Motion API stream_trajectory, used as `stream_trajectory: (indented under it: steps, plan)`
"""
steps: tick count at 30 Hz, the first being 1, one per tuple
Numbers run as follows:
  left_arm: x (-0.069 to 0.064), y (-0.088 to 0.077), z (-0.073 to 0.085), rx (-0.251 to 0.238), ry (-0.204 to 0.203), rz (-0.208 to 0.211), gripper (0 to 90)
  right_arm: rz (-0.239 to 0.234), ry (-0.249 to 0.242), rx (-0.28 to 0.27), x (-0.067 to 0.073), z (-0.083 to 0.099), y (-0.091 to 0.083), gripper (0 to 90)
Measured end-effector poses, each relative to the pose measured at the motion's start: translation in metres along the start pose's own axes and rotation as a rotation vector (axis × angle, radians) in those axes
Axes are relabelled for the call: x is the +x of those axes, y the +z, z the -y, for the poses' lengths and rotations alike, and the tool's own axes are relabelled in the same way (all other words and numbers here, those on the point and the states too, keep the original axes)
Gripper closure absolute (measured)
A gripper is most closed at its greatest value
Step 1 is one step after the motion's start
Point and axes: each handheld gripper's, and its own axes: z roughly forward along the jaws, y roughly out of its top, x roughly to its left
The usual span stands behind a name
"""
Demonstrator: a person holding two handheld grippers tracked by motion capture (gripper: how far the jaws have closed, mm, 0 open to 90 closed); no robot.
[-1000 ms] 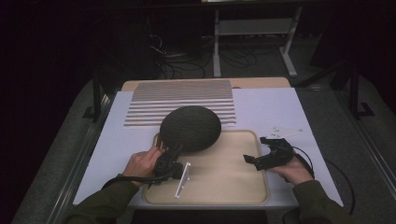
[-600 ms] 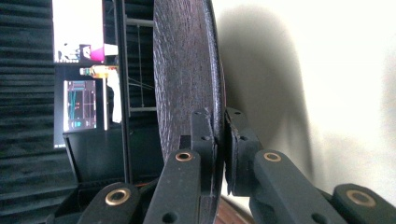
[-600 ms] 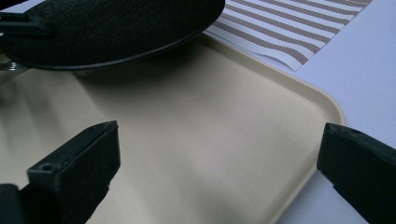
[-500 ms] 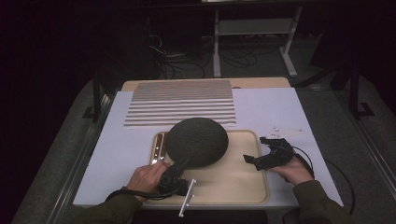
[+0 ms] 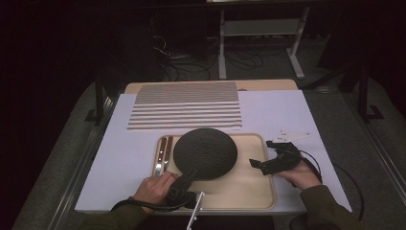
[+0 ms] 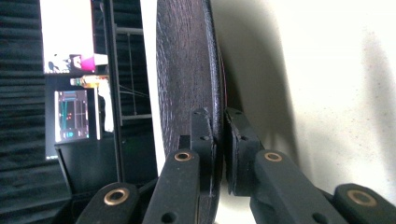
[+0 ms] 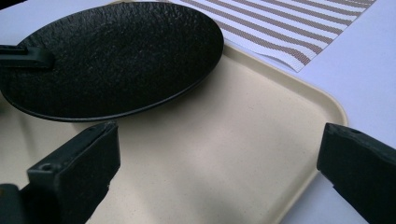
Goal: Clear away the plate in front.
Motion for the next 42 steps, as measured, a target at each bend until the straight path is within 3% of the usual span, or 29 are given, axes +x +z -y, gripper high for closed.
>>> stream_trajectory:
  steps: [6, 9, 22, 26, 32, 42]
  plan:
    - [-0.004, 0.001, -0.002, -0.008, 0.004, 0.0, 82.8, -0.003, -0.001, 0.0, 0.0, 0.0, 0.0, 0.0]
    - [-0.008, 0.001, -0.004, 0.001, 0.029, 0.016, 83.6, -0.003, 0.003, 0.002, 0.0, -0.001, 0.001, 0.0]
    - [-0.016, 0.005, -0.004, -0.012, 0.034, 0.07, 81.5, -0.01, 0.001, -0.001, -0.001, 0.0, 0.001, 0.0]
    - [-0.016, 0.004, -0.003, -0.008, 0.03, 0.059, 77.8, -0.01, 0.001, -0.006, -0.001, 0.0, 0.0, 0.0]
    - [-0.011, 0.003, 0.0, 0.003, -0.006, 0.064, 67.4, -0.019, -0.004, -0.004, -0.001, -0.001, 0.002, 0.0]
    - [-0.009, -0.011, 0.011, -0.025, 0.028, 0.063, 57.1, -0.008, -0.008, 0.005, 0.001, -0.001, 0.003, 0.0]
